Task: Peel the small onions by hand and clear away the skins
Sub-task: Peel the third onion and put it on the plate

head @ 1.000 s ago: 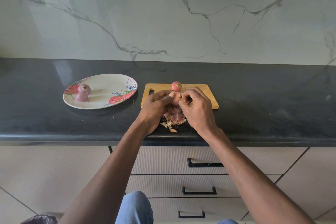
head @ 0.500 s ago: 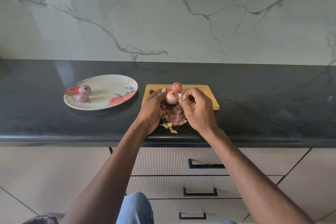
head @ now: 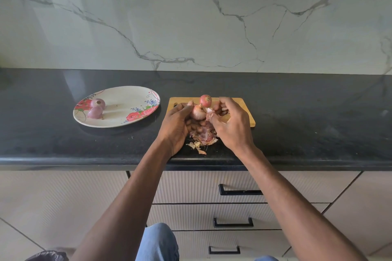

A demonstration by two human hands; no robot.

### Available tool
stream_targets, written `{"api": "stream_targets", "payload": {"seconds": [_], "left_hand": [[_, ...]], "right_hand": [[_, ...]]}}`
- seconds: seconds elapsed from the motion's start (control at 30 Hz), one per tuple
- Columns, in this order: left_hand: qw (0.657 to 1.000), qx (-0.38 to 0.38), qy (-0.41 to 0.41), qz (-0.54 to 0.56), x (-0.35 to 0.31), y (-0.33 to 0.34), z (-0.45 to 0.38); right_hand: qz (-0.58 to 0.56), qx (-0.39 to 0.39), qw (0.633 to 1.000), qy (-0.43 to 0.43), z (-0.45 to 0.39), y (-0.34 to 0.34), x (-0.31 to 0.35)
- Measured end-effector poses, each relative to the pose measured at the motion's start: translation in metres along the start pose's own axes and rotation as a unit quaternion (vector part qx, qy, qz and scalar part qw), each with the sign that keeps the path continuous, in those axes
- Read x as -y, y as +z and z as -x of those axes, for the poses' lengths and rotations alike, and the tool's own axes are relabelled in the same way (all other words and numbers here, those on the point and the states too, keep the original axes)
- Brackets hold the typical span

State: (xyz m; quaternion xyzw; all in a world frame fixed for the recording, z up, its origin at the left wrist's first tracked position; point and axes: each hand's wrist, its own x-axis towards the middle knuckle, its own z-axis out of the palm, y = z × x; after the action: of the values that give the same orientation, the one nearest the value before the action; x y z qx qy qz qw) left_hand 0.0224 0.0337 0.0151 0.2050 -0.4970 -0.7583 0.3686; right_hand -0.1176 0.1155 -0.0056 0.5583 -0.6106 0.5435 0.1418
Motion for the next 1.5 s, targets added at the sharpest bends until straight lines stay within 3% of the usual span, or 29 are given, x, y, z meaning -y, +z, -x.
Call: {"api": "stream_targets", "payload": {"seconds": [0.43, 0.7, 1.03, 1.5], "left_hand": [[0.999, 0.016, 0.013, -0.050, 0.008, -0.002, -0.007], [0.995, 0.050, 0.007, -0.088, 0.008, -0.003, -0.008], [0.997, 0.067, -0.017, -0.042, 0.006, -0.003, -0.007], [0.998, 0.039, -0.036, -0.025, 0.006, -0.003, -0.009]], "right_hand": [[-0.067, 0.017, 0.997, 0.023, -0.002, -0.002, 0.001], [-0.027, 0.016, 0.999, 0.006, -0.001, 0.001, 0.000], [-0.059, 0.034, 0.987, 0.143, -0.004, 0.000, 0.000], [-0.090, 0.039, 0.981, 0.168, -0.004, -0.003, 0.007]]}}
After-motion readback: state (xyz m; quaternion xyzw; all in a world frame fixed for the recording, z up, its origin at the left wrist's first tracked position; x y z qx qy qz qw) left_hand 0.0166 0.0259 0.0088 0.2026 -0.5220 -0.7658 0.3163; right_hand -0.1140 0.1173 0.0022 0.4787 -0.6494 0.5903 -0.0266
